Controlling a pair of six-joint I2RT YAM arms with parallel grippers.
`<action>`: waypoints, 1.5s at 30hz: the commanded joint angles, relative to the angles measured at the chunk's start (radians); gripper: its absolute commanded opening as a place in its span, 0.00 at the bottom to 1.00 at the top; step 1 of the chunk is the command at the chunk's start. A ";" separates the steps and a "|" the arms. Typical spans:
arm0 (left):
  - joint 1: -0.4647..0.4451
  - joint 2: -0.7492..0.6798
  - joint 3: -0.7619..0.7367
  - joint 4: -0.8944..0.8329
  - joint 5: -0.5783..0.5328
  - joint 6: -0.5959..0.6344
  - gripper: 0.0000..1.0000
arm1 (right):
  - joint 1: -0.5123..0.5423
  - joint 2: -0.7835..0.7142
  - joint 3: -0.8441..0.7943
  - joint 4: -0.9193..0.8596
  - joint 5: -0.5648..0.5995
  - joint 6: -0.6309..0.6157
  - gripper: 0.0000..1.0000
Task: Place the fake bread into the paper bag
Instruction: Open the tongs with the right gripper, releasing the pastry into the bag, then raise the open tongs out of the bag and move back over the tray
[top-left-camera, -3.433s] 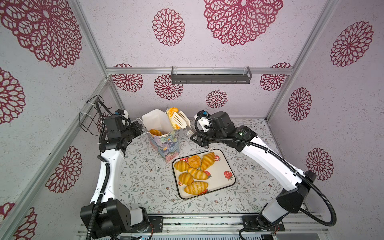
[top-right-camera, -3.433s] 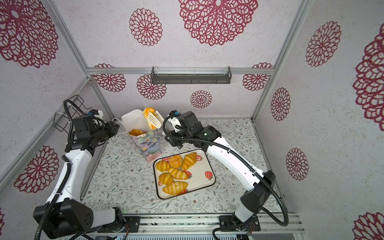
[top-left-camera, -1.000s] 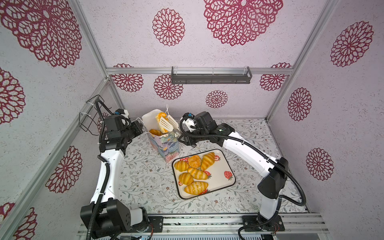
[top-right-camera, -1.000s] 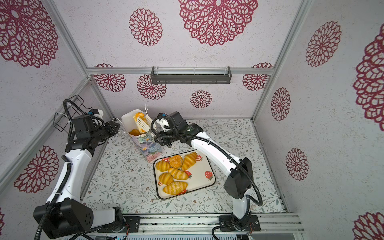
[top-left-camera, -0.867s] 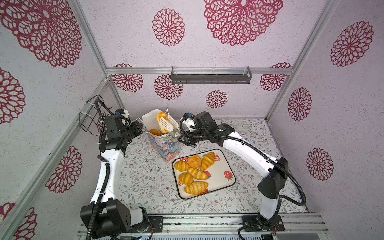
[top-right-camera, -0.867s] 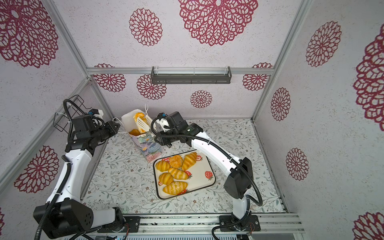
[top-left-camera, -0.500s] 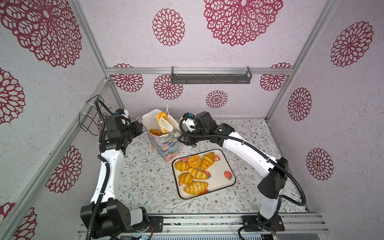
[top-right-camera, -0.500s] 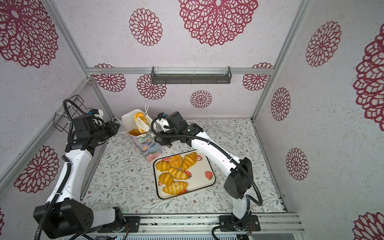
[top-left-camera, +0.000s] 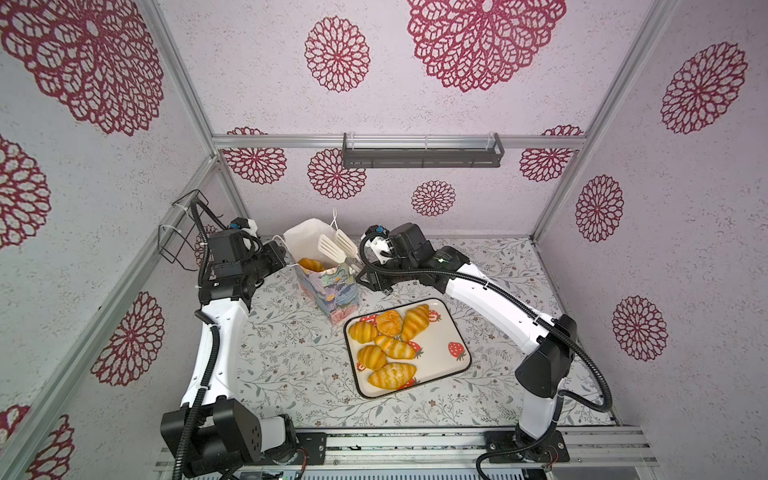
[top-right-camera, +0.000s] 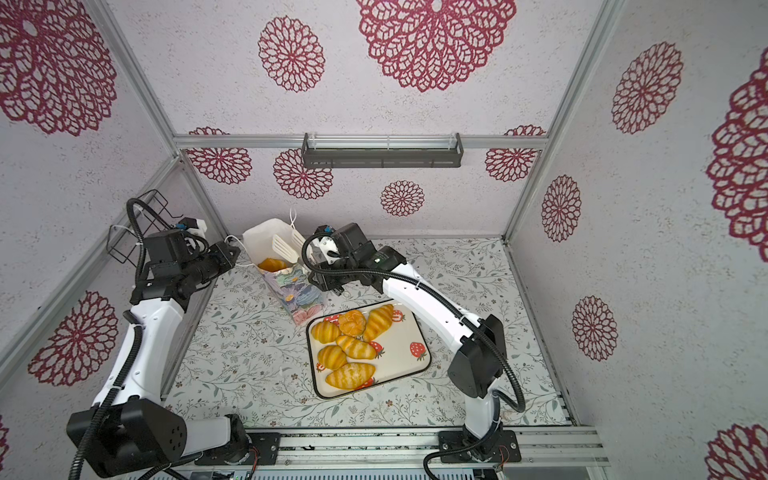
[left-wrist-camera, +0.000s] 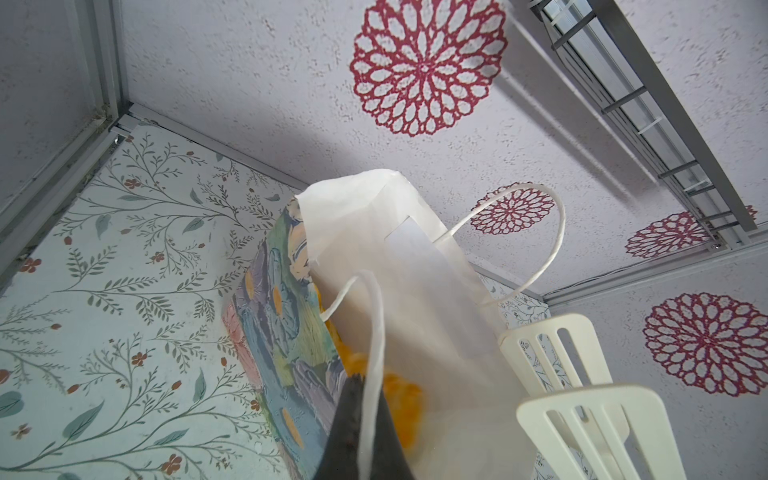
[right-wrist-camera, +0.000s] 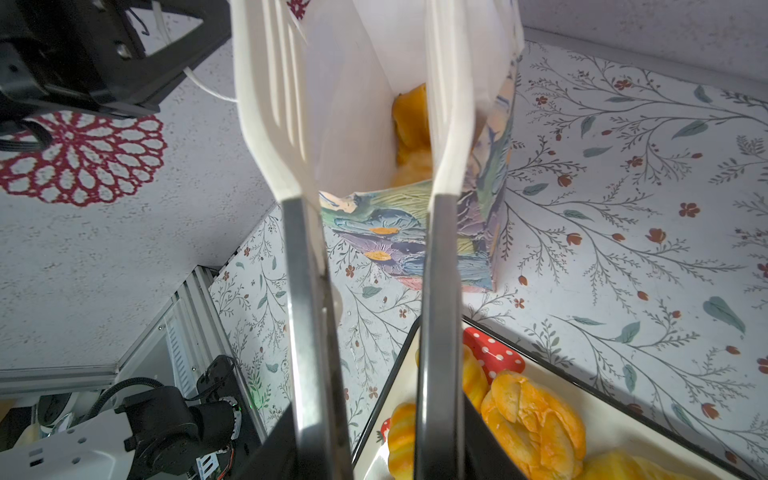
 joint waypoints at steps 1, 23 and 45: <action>0.000 -0.010 0.011 0.014 0.000 0.010 0.00 | 0.006 -0.033 0.040 0.049 0.014 -0.007 0.45; -0.001 -0.007 0.009 0.017 0.003 0.007 0.00 | 0.004 -0.115 0.013 0.039 0.066 -0.013 0.45; -0.004 -0.007 0.009 0.025 0.013 0.002 0.00 | -0.047 -0.337 -0.249 0.060 0.152 0.035 0.45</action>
